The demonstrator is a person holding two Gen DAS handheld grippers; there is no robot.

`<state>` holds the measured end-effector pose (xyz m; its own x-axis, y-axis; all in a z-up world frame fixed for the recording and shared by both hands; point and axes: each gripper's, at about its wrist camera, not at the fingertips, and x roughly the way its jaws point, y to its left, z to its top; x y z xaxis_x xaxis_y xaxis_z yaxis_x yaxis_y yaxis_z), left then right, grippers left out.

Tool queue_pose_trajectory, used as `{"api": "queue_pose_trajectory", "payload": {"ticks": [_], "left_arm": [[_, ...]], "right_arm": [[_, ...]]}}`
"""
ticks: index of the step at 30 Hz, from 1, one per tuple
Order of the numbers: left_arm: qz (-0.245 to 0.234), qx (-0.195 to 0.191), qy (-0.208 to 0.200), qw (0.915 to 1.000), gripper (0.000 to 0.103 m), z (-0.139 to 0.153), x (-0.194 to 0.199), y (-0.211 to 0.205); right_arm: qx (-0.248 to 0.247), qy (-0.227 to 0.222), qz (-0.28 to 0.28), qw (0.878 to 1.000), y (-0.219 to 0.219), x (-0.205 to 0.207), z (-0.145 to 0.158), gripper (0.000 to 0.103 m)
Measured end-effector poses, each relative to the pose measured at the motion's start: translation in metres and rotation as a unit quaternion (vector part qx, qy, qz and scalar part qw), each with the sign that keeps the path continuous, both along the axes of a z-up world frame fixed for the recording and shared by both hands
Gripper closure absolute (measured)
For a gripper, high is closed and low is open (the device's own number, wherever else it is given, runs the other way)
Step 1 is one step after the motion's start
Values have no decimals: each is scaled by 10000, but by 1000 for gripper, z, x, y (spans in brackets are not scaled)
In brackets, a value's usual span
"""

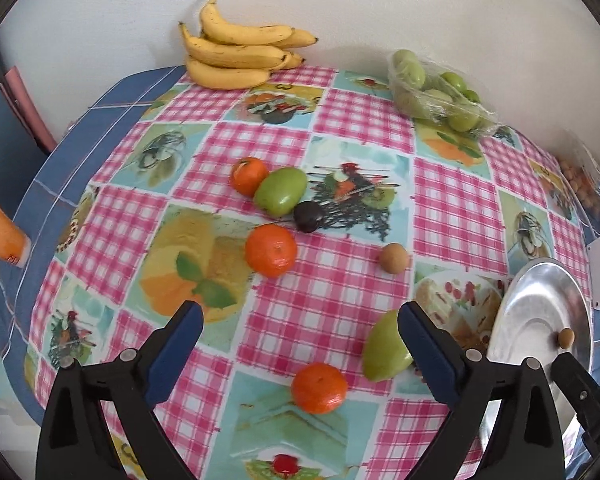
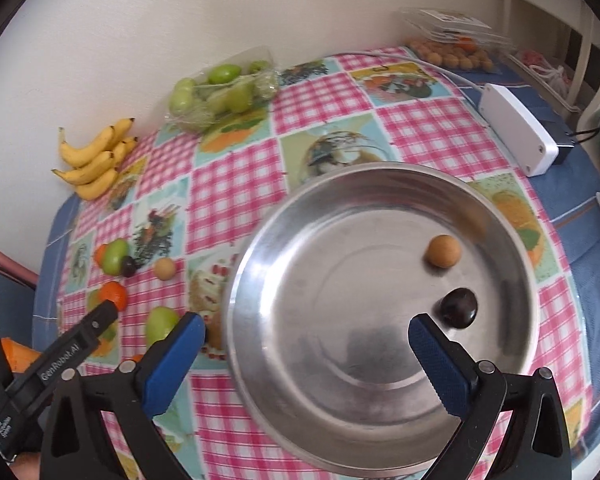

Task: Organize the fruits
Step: 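Move both open tools back toward the remaining fruits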

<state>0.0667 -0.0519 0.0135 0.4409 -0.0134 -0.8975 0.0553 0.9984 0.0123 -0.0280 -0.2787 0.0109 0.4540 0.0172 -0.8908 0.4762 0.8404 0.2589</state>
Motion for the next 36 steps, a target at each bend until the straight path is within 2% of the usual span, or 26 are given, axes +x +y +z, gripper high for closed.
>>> {"api": "queue_pose_trajectory", "payload": {"ticks": [10, 16, 23, 29, 34, 36], "left_arm": [[592, -223, 432, 9971, 5, -13, 4, 44], [1000, -561, 588, 9917, 5, -19, 7, 75], [1135, -905, 559, 9878, 5, -22, 5, 93], [1295, -984, 472, 9856, 5, -22, 6, 105], [1060, -1279, 556, 9845, 5, -21, 5, 100], [940, -1338, 614, 9846, 5, -22, 6, 95]], "right_arm": [[-15, 10, 475, 9989, 41, 13, 0, 0], [85, 26, 887, 9960, 73, 30, -3, 0], [90, 69, 1416, 9899, 116, 44, -9, 0], [150, 150, 1476, 9888, 128, 51, -19, 1], [72, 181, 1468, 9890, 126, 54, -20, 15], [44, 168, 1452, 9893, 124, 54, -19, 17]]}}
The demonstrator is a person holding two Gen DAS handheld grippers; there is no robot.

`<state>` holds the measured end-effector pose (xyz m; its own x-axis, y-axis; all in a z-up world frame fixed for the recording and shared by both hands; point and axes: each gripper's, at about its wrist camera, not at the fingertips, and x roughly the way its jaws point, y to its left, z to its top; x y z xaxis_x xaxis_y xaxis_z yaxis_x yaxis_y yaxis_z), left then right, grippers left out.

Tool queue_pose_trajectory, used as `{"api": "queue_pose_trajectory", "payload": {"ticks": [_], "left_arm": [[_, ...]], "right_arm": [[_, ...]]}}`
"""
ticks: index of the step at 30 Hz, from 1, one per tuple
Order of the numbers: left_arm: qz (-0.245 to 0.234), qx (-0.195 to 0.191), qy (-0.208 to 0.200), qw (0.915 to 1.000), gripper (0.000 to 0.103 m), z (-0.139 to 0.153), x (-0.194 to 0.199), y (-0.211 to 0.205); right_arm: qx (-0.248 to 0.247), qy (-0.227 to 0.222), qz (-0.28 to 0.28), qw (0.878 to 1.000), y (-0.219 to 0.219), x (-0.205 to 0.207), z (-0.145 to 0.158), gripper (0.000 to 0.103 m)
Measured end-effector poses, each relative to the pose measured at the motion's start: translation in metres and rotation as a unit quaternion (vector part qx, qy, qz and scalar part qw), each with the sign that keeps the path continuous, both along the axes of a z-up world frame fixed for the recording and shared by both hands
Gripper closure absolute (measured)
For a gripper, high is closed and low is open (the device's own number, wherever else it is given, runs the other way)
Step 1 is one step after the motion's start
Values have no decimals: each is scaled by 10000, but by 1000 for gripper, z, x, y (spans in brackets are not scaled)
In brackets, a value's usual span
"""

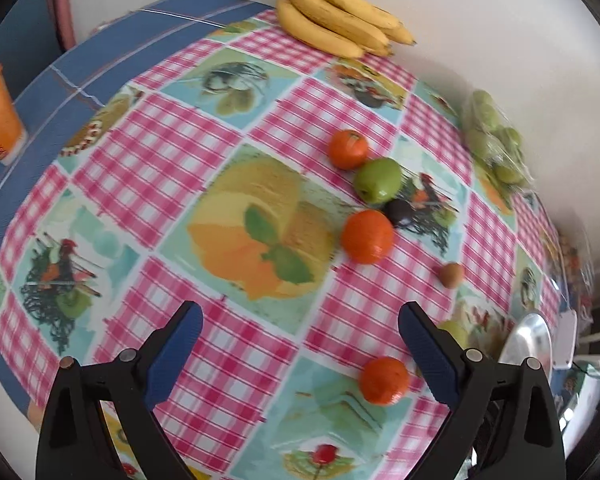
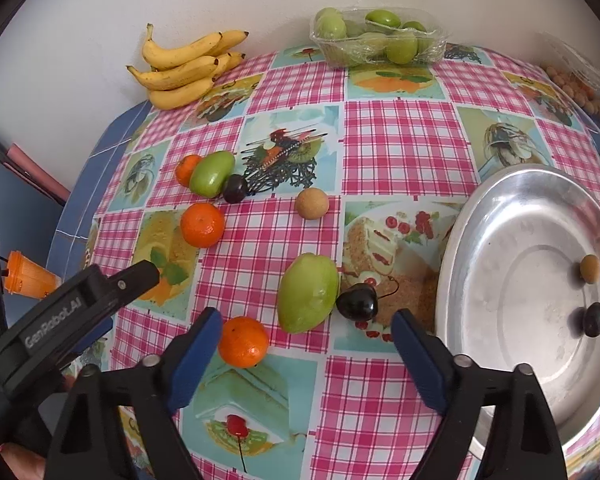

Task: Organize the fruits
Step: 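Move both open tools back toward the remaining fruits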

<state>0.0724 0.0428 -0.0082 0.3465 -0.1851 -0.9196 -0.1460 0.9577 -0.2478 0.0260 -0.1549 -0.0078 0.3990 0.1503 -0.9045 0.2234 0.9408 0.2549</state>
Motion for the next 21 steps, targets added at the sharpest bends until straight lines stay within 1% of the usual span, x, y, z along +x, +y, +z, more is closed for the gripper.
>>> {"api": "queue_pose_trajectory", "payload": {"ticks": [4, 8, 10, 14, 21], "left_arm": [[-231, -51, 149, 9996, 5, -5, -2, -12], [-317, -92, 326, 9989, 5, -11, -5, -19], [-352, -54, 346, 9988, 5, -13, -6, -22], [-421, -53, 353, 9985, 5, -15, -9, -27], [-569, -33, 380, 9976, 5, -17, -12, -33]], "right_arm": [[37, 52, -104, 9999, -7, -3, 1, 22], [29, 132, -236, 9996, -12, -10, 2, 22], [100, 225, -269, 9993, -15, -13, 0, 22], [219, 230, -345, 9989, -19, -22, 3, 22], [-34, 309, -721, 9969, -37, -42, 7, 22]]}}
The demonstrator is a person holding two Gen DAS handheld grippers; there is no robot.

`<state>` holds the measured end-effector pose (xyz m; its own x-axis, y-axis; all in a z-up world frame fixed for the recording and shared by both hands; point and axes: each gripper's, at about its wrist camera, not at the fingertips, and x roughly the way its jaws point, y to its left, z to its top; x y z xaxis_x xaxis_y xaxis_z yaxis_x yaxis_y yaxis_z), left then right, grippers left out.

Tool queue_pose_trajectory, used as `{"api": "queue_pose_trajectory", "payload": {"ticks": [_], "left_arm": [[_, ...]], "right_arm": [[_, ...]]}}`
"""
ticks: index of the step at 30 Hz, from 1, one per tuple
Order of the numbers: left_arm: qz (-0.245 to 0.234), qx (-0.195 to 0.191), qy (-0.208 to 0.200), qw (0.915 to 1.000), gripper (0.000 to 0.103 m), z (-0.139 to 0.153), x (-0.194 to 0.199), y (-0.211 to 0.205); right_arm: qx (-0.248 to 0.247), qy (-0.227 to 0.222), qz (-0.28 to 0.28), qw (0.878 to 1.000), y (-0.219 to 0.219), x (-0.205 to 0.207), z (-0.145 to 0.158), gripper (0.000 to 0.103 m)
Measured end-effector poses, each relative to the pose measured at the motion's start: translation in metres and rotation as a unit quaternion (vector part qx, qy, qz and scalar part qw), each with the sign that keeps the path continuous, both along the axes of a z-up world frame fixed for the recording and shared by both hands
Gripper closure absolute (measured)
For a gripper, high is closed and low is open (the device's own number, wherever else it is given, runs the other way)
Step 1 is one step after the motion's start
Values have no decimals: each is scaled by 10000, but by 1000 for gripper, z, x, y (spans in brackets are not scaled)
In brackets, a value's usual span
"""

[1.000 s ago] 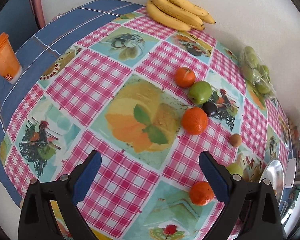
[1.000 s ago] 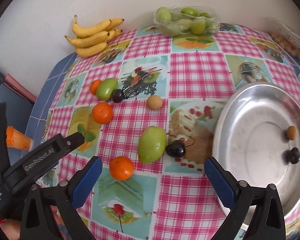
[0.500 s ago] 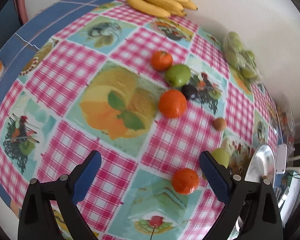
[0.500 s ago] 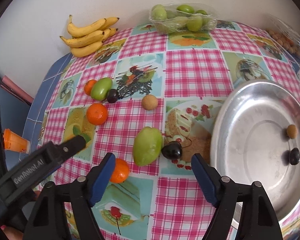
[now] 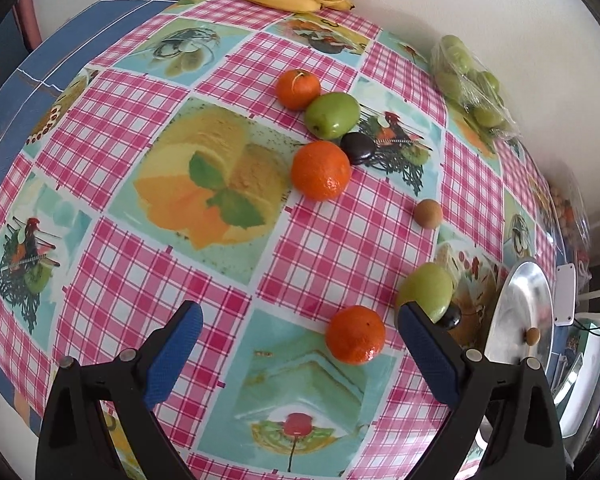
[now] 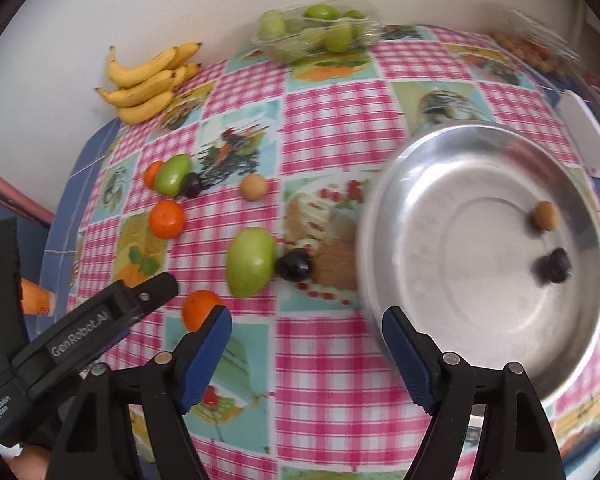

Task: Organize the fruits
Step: 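Move both open tools back toward the remaining fruits, then grasp the orange with the left tool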

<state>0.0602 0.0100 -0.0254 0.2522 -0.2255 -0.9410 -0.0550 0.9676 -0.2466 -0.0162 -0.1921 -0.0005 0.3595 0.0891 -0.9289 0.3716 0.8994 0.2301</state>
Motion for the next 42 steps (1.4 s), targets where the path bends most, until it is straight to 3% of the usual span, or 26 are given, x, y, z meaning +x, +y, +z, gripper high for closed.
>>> {"api": "queue_pose_trajectory", "payload": {"ticks": [9, 25, 35, 42], "left_arm": [[-221, -121, 123, 9996, 8, -3, 1, -10], [-430, -656, 470, 9958, 65, -15, -2, -19], [-377, -717, 471, 9956, 66, -15, 2, -18], [-171, -697, 339, 9968, 66, -10, 4, -5]], "right_arm": [[-82, 198, -126, 9997, -10, 0, -5, 22], [-48, 206, -145, 9997, -12, 0, -6, 22], [-30, 177, -128, 9998, -12, 1, -6, 22], [-23, -132, 121, 9998, -3, 8, 2, 22]]}}
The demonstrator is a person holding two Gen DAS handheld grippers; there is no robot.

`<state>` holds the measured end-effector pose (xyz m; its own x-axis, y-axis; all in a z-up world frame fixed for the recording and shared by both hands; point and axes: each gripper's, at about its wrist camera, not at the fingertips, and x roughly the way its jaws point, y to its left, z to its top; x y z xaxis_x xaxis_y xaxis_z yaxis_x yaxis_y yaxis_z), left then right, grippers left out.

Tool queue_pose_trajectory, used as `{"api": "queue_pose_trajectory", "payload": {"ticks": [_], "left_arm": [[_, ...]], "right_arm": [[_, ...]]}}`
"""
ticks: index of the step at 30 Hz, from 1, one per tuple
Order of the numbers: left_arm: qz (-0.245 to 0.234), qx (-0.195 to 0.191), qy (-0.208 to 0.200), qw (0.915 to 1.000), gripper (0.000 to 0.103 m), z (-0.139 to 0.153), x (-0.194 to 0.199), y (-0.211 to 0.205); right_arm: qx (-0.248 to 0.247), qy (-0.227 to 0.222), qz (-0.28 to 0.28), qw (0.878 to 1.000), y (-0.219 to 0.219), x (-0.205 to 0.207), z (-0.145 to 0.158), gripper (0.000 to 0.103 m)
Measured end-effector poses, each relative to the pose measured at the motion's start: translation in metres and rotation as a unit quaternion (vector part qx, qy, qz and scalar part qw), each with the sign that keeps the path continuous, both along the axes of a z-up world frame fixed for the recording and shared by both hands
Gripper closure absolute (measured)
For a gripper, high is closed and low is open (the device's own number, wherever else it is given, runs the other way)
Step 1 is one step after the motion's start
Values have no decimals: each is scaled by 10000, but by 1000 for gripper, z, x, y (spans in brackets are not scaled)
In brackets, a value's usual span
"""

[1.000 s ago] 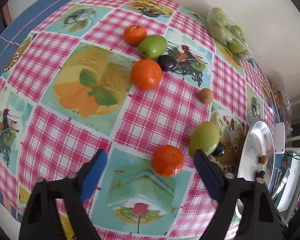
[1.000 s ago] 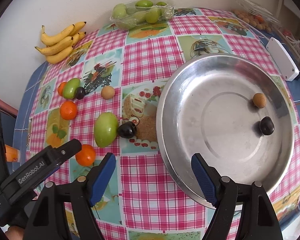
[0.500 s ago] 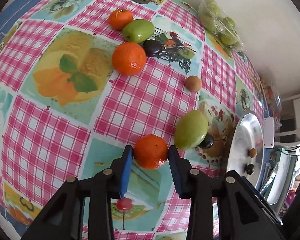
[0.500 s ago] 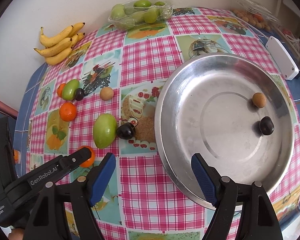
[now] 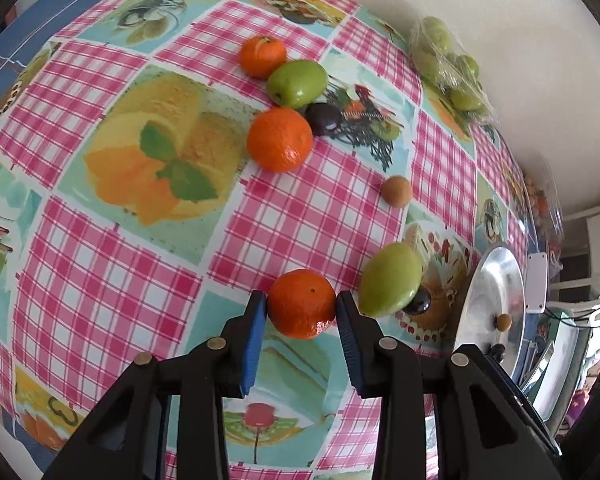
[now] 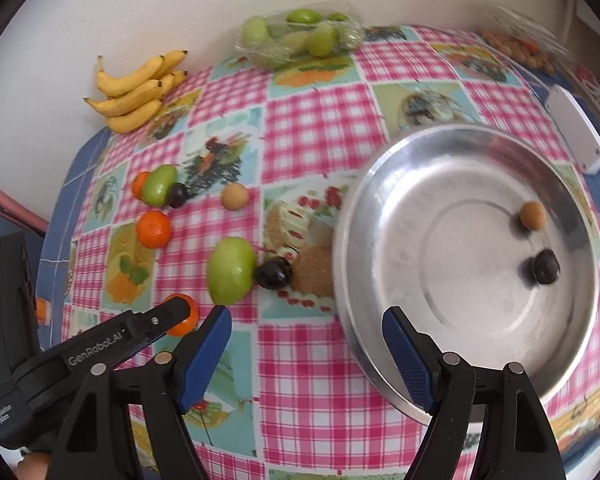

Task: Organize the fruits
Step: 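Grasp the orange with the left tool, then grasp the green pear with the right tool while the left tool holds the orange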

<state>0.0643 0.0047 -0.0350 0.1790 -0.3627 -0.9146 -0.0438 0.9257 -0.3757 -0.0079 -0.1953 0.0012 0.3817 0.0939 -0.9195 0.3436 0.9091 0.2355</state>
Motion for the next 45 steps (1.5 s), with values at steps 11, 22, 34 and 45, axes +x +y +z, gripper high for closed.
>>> {"api": "queue_pose_trajectory", "payload": {"ticks": [11, 22, 34, 45], "left_arm": [[252, -106, -129, 9995, 66, 7, 4, 13], [529, -121, -158, 9984, 66, 7, 12, 27], [612, -205, -158, 9978, 66, 8, 18, 31], [618, -221, -163, 9977, 66, 8, 20, 30]], "right_arm": [[115, -279, 281, 9991, 15, 16, 3, 40], [44, -294, 638, 9975, 37, 40, -6, 56], [-5, -155, 677, 9976, 43, 59, -17, 57], [-55, -47, 774, 9970, 50, 64, -25, 57]]}}
